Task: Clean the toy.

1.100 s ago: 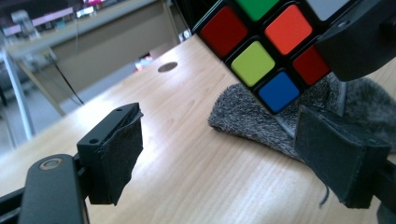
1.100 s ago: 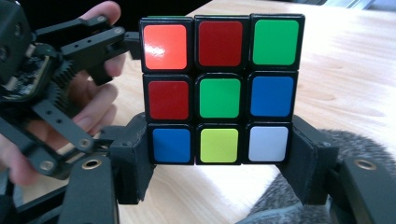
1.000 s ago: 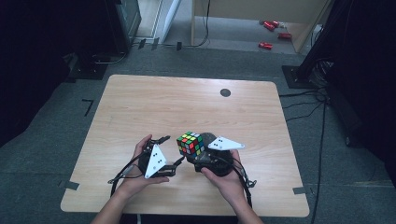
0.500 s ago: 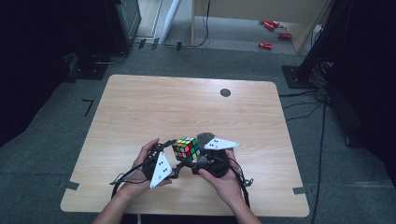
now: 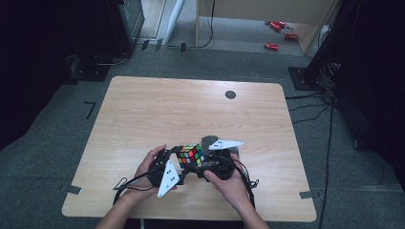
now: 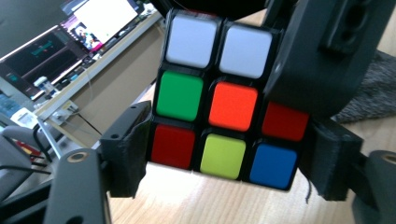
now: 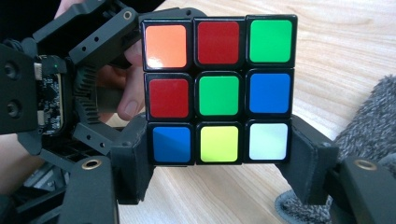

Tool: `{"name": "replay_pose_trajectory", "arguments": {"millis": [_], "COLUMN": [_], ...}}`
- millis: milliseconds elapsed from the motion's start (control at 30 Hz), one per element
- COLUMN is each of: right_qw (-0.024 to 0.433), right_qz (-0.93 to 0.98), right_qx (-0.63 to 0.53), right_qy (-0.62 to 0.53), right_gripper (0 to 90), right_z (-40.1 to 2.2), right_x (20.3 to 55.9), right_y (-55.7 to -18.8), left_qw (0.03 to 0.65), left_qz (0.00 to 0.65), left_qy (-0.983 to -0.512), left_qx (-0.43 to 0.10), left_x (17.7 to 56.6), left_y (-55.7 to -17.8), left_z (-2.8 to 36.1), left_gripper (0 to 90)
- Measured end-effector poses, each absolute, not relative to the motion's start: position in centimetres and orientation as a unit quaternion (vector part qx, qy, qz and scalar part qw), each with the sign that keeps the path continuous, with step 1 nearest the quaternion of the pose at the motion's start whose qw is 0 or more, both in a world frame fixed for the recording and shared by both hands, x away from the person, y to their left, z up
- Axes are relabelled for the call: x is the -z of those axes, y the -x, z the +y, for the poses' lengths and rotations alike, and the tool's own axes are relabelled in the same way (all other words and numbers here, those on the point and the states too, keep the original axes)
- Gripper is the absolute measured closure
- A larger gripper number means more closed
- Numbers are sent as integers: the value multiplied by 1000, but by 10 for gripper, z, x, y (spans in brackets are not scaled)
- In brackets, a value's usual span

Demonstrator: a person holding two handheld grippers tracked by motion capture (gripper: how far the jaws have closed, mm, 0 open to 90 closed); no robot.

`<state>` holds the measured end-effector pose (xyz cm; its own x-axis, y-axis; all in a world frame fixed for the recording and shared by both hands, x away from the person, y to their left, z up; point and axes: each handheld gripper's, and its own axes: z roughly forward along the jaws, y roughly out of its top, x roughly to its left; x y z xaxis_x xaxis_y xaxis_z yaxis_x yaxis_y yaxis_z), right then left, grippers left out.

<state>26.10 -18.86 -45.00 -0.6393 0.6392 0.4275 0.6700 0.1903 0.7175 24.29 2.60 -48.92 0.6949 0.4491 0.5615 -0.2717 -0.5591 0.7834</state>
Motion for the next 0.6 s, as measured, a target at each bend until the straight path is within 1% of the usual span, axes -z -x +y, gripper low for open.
{"name": "replay_pose_trajectory", "arguments": {"millis": [133, 200, 367, 467, 533, 600], "right_qw": [3, 1, -22, -47, -70, -97], "right_qz": [-762, -756, -748, -730, -721, -727], "right_qx": [489, 499, 520, 543, 552, 542], "right_qy": [424, 424, 412, 412, 413, 409], "right_gripper": [342, 338, 323, 302, 293, 256], "right_z": [-192, -193, -198, -206, -213, -220], "right_x": [448, 447, 444, 438, 436, 434], "right_y": [-261, -260, -258, -257, -257, -260], "left_qw": [480, 487, 488, 491, 501, 508], "left_qz": [70, 82, 124, 163, 183, 201], "left_qy": [-794, -795, -800, -799, -797, -798], "left_qx": [-366, -352, -326, -307, -282, -255], "left_x": [487, 485, 482, 479, 477, 474], "left_y": [-245, -247, -253, -259, -264, -268], "left_z": [29, 29, 35, 42, 47, 52], "left_gripper": [347, 348, 349, 349, 349, 350]}}
